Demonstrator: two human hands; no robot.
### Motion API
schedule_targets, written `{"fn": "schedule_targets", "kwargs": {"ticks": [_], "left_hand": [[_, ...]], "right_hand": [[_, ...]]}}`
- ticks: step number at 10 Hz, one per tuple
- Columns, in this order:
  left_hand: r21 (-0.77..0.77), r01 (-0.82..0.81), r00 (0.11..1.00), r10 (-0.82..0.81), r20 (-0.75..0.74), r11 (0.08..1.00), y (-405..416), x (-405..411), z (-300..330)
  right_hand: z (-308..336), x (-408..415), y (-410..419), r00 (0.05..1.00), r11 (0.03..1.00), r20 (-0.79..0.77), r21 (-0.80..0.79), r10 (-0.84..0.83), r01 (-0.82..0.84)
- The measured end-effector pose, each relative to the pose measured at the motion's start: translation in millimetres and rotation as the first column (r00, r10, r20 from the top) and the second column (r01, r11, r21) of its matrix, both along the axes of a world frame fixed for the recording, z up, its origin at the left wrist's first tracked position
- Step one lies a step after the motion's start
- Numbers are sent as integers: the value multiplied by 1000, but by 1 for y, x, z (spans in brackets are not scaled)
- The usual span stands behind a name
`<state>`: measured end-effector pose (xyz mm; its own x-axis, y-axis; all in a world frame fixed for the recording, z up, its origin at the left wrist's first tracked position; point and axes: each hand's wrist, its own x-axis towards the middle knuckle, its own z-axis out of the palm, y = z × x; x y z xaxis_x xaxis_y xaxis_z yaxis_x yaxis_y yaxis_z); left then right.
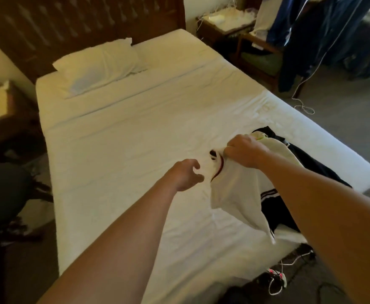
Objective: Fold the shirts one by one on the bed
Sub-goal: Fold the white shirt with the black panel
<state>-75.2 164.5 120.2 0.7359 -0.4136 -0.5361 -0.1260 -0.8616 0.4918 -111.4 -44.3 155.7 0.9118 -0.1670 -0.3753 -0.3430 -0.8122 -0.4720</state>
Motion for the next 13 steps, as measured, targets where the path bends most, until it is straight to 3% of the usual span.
{"fn": "schedule_targets", "kwargs": {"ticks": [1,2,3,5,6,7,8,9,10,11,12,13], "left_hand": [[-155,-97,995,92,-41,983,47,-21,41],[-367,-215,972,161,-174,905,100,-30,92],[-472,-314,944,216,-251,824,146,-36,133],[-671,-373,924,319,-210,641,214,-54,204],[-795,-420,857,478,-190,438,231,-56,241],[-857,-414,749,650,-128,308,240,-57,281],[-881,-424,626,771,-120,208,250,-51,312],[-882,-438,543,834,-103,176,254,-45,330],[-892,-426,471,879,-76,150,253,-40,341],[-896,-408,478,877,-45,176,250,-35,346],[-884,-423,479,877,-33,198,243,-35,351],[-852,-487,480,874,-77,192,236,-36,357]], "right_hand": [[69,-9,71,989,994,135,85,52,-64],[116,-9,124,971,992,217,47,104,-117],[157,-11,167,952,982,275,90,134,-164],[227,-2,236,883,948,353,-45,309,-314],[251,5,260,787,922,529,23,317,-387],[264,12,284,747,962,638,32,188,-270],[267,18,301,615,973,781,43,109,-228],[275,17,308,571,971,821,121,20,-208],[281,11,311,695,877,716,291,65,-382],[286,2,311,818,718,530,477,225,-507],[286,1,314,799,686,509,458,320,-566],[286,8,319,740,699,606,394,290,-597]]}}
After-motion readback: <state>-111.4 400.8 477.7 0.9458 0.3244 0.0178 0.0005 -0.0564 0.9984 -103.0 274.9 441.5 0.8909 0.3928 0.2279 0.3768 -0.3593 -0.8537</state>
